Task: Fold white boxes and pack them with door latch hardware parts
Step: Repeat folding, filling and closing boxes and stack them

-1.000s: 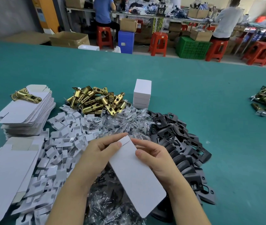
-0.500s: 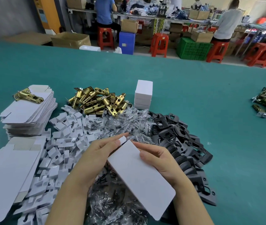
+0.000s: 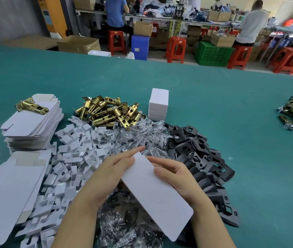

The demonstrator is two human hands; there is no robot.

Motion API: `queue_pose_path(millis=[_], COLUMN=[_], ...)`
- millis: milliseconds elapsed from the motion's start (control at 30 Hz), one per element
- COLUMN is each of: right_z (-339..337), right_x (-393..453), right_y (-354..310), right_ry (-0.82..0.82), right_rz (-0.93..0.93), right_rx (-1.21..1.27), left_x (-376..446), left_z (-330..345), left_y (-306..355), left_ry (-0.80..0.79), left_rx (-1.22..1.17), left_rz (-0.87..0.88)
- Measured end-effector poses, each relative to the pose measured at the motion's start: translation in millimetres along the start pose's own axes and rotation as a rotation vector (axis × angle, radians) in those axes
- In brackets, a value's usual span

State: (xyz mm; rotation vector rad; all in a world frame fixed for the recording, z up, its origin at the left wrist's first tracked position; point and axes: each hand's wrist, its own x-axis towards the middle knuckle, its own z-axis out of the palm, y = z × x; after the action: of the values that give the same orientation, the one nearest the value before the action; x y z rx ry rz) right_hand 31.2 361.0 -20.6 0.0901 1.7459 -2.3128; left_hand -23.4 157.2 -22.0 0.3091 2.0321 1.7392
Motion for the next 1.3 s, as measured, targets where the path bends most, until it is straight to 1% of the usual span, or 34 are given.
queue_pose_path(millis=[400,500,567,667,833,900,967,1033,1067,1133,1300], right_z=[-2,-1,-1,-3,-5,-4,-4,-5,-8,-10,-11], right_x=[5,5,5,5,6,7,8,10,11,12,13], right_y=[3,4,4,4,6,7,7,7,7,7,10], right_ry=[0.032,0.014,0.0,0.01,0.028,0.033,0.064,0.127,0.151,0.181,0.191], right_rz=[-0.002,-0.007,-0.018,-0.025,-0.029,-0.036,-0.052,-0.075,-0.084,-0.091,-0.089], right_rx=[0.002,0.017,0.009,0.001,-0.011,-0.01,0.012,0.085,0.116,0.146,0.153], left_x=[-2,-4,-6,-9,-11,-10,-6,-3,-2,-1,-2], left_z=[2,3,4,5,3,5,7,9,9,9,6], left_y=[2,3,4,4,6,6,5,4,4,4,4], left_ry=[-0.073,-0.077,-0.115,-0.169,-0.21,-0.187,-0.086,0.035,0.072,0.088,0.07], left_rx=[0.061,0.026,0.02,0.057,0.109,0.113,0.074,0.013,-0.02,-0.056,0.008], left_rz=[-0.022,-0.005,0.025,0.059,0.084,0.1,0.12,0.12,0.117,0.128,0.159])
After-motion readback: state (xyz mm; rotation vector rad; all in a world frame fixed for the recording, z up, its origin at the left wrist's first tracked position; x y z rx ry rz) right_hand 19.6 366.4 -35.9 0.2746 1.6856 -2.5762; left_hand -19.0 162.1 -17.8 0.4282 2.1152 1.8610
